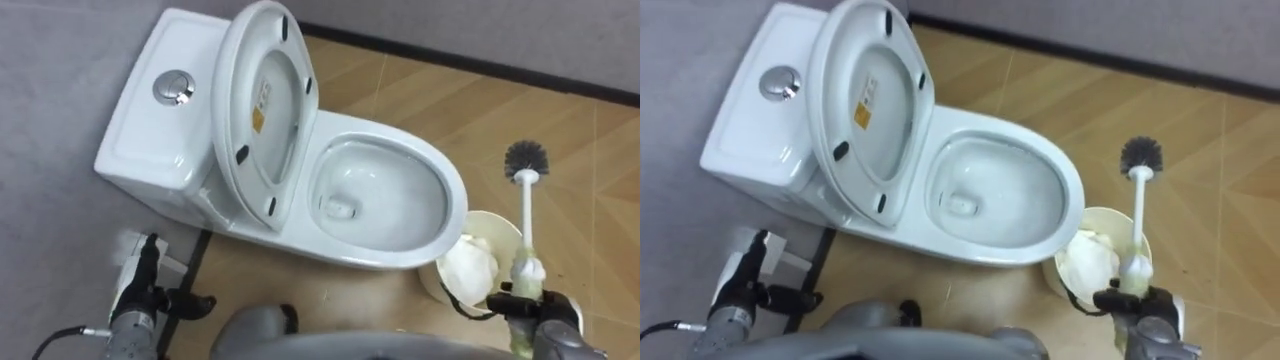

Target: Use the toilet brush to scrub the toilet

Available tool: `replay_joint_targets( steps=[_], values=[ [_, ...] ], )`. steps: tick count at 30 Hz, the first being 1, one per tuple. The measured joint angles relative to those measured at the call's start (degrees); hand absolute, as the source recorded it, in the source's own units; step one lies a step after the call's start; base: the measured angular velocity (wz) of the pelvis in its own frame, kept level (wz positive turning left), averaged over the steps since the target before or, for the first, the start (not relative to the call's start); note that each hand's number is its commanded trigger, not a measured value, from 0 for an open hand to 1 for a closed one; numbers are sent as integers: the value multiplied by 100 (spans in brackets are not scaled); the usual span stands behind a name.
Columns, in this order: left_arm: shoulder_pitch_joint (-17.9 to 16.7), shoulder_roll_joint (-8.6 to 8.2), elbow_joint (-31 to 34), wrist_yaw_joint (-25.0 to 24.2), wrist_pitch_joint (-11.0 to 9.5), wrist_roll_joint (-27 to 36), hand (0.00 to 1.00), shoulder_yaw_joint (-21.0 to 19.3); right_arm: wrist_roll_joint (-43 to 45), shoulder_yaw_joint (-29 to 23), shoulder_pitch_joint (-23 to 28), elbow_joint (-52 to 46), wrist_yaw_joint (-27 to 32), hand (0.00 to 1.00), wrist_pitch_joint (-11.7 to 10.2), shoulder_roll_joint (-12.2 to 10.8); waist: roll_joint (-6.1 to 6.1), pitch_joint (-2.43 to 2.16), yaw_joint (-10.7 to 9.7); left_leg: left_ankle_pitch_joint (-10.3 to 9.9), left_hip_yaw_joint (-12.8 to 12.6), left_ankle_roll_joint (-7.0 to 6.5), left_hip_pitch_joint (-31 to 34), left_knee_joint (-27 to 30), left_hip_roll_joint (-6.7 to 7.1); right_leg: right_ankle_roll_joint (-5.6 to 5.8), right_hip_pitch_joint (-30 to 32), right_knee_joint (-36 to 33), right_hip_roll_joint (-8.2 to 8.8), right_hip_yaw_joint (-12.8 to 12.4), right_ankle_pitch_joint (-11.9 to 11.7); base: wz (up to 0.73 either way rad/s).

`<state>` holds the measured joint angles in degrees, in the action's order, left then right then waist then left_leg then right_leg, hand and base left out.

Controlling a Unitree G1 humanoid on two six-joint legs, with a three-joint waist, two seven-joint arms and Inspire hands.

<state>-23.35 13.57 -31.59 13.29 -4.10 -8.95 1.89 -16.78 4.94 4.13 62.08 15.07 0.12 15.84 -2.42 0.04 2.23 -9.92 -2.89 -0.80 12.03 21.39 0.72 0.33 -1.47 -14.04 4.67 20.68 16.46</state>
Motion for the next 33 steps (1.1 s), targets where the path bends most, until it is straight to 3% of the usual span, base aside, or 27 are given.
replay_joint_targets(
  steps=[3,5,9,15,16,19,23,29,33],
  values=[
    [-120,-188,5,87,-23,-148,0,-310,472,-8,52,-26,-3,100,-14,-34,-53,19,100,-30,70,18,-164,-8,14,0,-237,96,-2,84,-8,11],
    [-172,-335,16,261,-106,-385,0,-509,944,-6,82,-7,-4,100,-38,-56,-48,-2,235,-68,120,22,-191,-23,0,-2,-292,140,-27,133,-14,14],
    [-272,-432,580,641,-177,-716,0,-630,1314,42,170,6,2,100,-159,-195,-86,10,496,-67,188,26,-219,-32,2,-9,-381,192,-58,224,-19,11],
    [-269,-453,1758,1095,-413,-1206,0,-631,1887,53,124,86,-21,100,-393,-263,-84,12,617,-65,412,24,-134,18,95,2,-459,293,-71,403,-40,20],
    [-275,-451,1901,1189,-526,-1368,0,-631,1980,67,132,86,-31,100,-431,-268,-74,6,644,-65,463,24,-121,21,111,14,-475,323,-82,440,-47,11],
    [-281,-460,2464,1307,-572,-1632,0,-619,2219,68,154,110,-119,100,-434,-358,-101,10,644,-66,489,23,-103,23,148,19,-502,336,-88,491,-50,11],
    [-271,-494,2709,1355,-759,-2044,0,-602,2671,60,146,253,-213,100,-439,-427,-107,13,645,-67,540,21,-143,12,191,22,-547,331,-71,457,-52,9],
    [-134,-507,2765,1348,-760,-2747,0,-295,3073,144,143,278,-446,100,-444,-451,-81,9,738,-71,548,17,-156,-12,179,23,-544,326,-75,464,-55,0],
    [-90,-413,3285,1310,-755,-2893,0,-159,3284,198,72,515,-602,100,-432,-448,-64,3,732,-69,638,10,-59,34,179,17,-462,333,-75,450,-84,1]
  ],
)
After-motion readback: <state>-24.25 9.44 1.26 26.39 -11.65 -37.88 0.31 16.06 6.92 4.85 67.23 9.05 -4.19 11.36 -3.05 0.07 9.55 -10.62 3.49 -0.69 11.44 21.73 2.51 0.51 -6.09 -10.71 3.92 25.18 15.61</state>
